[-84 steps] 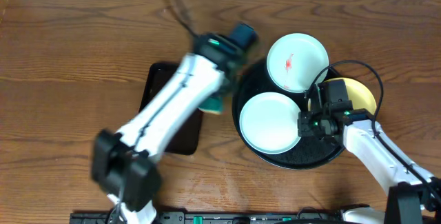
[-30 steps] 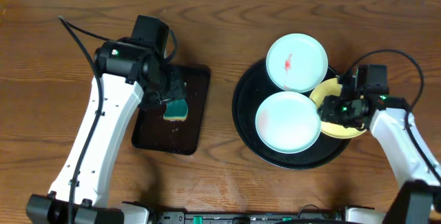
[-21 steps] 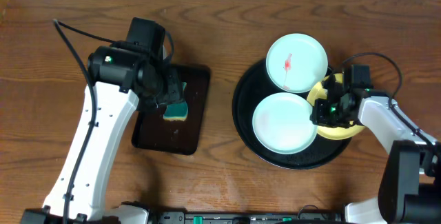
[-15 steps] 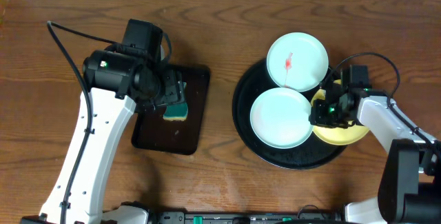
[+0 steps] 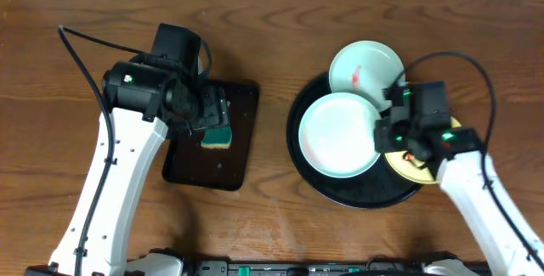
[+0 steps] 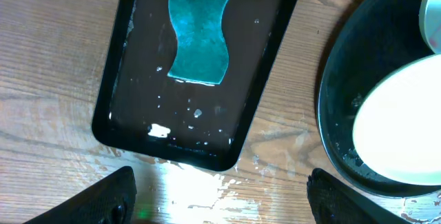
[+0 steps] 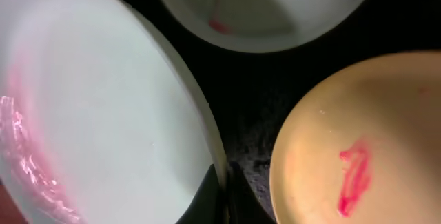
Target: Clean dirty plates on tray and stack at the side
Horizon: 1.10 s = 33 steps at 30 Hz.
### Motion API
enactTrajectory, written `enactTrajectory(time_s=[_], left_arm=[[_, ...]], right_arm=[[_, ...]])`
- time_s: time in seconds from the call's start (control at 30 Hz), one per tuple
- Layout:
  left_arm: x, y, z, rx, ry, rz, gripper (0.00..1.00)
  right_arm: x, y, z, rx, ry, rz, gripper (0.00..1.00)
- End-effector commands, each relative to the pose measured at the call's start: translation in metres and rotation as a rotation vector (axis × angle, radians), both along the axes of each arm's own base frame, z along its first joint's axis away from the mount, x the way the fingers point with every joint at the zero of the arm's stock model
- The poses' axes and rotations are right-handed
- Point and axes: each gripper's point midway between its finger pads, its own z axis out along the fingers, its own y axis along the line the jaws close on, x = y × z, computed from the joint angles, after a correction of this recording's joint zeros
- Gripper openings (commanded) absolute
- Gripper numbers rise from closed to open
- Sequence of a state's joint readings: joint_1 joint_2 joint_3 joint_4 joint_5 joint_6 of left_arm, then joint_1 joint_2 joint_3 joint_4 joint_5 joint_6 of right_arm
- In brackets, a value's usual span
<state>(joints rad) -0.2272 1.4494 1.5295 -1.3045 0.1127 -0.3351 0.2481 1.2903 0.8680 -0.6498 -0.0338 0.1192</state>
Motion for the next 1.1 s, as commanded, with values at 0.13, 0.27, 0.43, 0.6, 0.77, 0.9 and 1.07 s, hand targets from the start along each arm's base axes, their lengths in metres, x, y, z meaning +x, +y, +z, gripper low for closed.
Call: enactTrajectory(time_s=[0.13,0.27,0.43,0.6,0.77,0.9,1.07], left_arm=[[0.000,0.003,0.002,0.018,-0.008,-0.008,0.80],[0.000,0.003,0.002,0.018,-0.009,-0.008,0.80],[0.000,0.003,0.002,0.018,-0.009,-0.008,0.80],[0.000,0.003,0.002,0.018,-0.009,-0.008,0.80],[0.000,0.003,0.002,0.018,-0.009,-0.008,0.80],[0.000,0.003,0.002,0.018,-0.008,-0.008,0.80],[0.000,0.003,0.002,0.018,-0.009,-0.008,0.80]], right_arm=[[0.002,-0.002,0.052,-0.545,-0.342,-0.078,0.01],[-0.002,0.014,0.080,-0.665,-0.499,-0.078,0.01],[-0.012,0.033,0.099,-0.740,-0.600,-0.030,0.01],[-0.019,0.039,0.124,-0.863,-0.688,-0.004,0.01],[-0.022,0.053,0.135,-0.910,-0.732,0.051,0.01],[-0.024,0.060,0.137,-0.897,-0.747,0.066,0.01],[-0.023,0.065,0.131,-0.864,-0.730,0.099,0.01]])
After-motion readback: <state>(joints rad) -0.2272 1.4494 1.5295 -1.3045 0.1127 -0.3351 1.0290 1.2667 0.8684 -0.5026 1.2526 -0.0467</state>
